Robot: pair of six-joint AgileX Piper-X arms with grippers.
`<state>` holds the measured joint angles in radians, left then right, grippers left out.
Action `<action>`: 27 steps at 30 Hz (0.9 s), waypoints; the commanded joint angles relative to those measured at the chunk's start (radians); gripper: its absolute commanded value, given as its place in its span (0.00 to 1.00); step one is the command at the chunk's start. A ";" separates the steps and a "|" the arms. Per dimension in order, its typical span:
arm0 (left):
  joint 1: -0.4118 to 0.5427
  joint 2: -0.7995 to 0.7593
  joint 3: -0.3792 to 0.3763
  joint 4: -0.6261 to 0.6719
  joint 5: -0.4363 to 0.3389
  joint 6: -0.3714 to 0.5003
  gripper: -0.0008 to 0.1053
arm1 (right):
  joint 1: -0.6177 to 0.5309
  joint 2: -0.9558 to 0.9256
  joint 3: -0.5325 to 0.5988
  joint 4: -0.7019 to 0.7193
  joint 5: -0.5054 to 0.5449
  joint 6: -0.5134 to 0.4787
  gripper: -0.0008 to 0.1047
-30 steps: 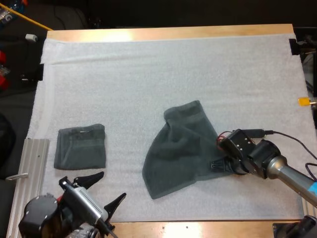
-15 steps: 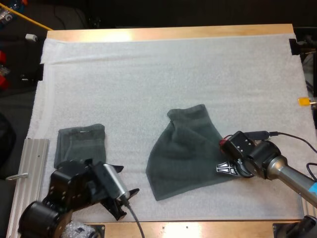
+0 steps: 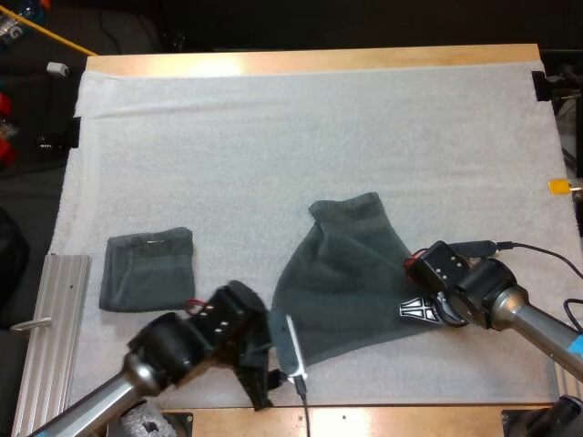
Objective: Pick towel from pile, fold and stack
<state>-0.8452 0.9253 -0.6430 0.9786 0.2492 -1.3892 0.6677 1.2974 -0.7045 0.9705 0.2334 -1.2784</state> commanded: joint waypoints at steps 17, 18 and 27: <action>-0.202 0.395 -0.007 -0.168 -0.202 -0.092 0.63 | 0.002 -0.007 -0.003 0.017 0.016 -0.005 0.01; -0.202 0.411 -0.007 -0.175 -0.202 -0.097 0.63 | 0.002 -0.007 -0.003 0.017 0.016 -0.005 0.01; -0.202 0.495 -0.007 -0.221 -0.202 -0.106 0.54 | 0.002 -0.007 -0.003 0.020 0.016 -0.005 0.01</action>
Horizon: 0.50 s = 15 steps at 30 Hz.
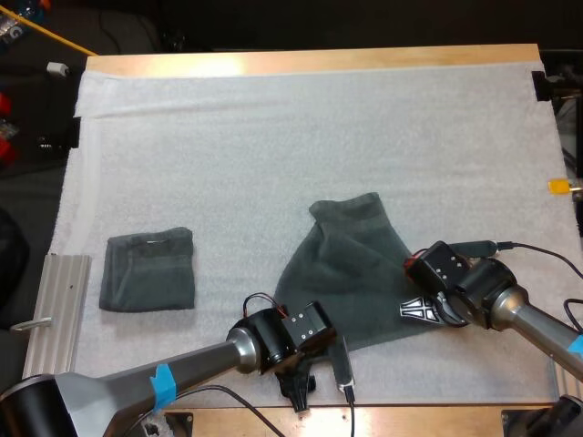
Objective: Pick towel from pile, fold and stack
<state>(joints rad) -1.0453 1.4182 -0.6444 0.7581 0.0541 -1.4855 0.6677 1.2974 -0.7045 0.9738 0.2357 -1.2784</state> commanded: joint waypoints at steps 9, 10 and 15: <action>-0.002 0.003 -0.005 0.002 0.003 -0.035 0.28 | 0.002 -0.007 -0.003 0.022 0.013 -0.005 0.01; -0.002 0.003 -0.005 0.002 0.002 -0.039 0.24 | 0.002 -0.007 -0.003 0.023 0.013 -0.005 0.01; -0.002 0.003 -0.005 0.008 0.002 -0.061 0.12 | 0.002 -0.007 -0.003 0.035 0.013 -0.003 0.01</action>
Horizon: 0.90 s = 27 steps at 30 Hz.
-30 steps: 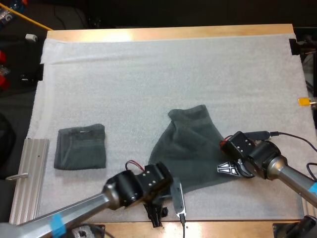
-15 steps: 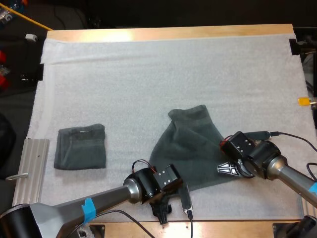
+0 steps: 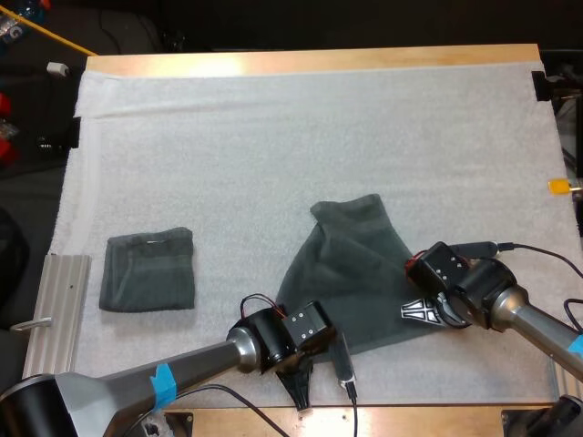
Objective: Pick towel from pile, fold and stack
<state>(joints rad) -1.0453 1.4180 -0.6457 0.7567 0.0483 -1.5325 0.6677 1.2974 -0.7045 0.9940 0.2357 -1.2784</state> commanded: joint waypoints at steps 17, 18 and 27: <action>-0.002 0.003 -0.246 0.200 -0.025 -0.012 0.10 | 0.002 -0.140 -0.060 0.024 -0.002 -0.005 0.01; -0.002 0.003 -0.256 0.206 -0.033 -0.012 0.08 | 0.001 -0.150 -0.061 0.024 -0.001 -0.005 0.01; -0.001 -0.083 -0.312 0.287 -0.157 0.004 0.01 | 0.000 -0.260 -0.060 0.082 0.078 -0.005 0.01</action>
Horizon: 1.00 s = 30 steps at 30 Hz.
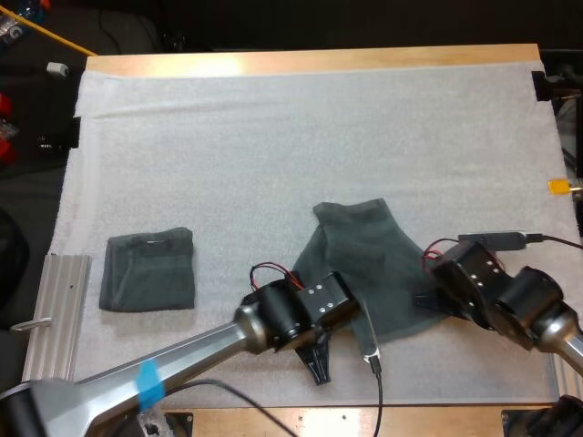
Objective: Pick towel from pile, fold and stack
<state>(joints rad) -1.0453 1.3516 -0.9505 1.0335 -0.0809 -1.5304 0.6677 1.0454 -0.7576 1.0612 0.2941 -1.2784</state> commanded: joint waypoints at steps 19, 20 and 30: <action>0.037 -0.396 -0.010 0.109 0.060 -0.006 0.01 | 0.000 -0.144 -0.254 0.199 -0.104 -0.005 0.01; 0.037 -0.410 -0.010 0.111 0.069 -0.006 0.01 | 0.000 -0.144 -0.263 0.216 -0.115 -0.004 0.01; 0.037 -0.556 -0.068 0.201 0.133 -0.053 0.01 | 0.002 -0.227 -0.292 0.368 -0.256 0.082 0.01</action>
<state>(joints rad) -1.0097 0.8022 -1.0096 1.2233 0.0485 -1.5709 0.6677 0.8290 -1.0414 1.4115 0.0472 -1.2018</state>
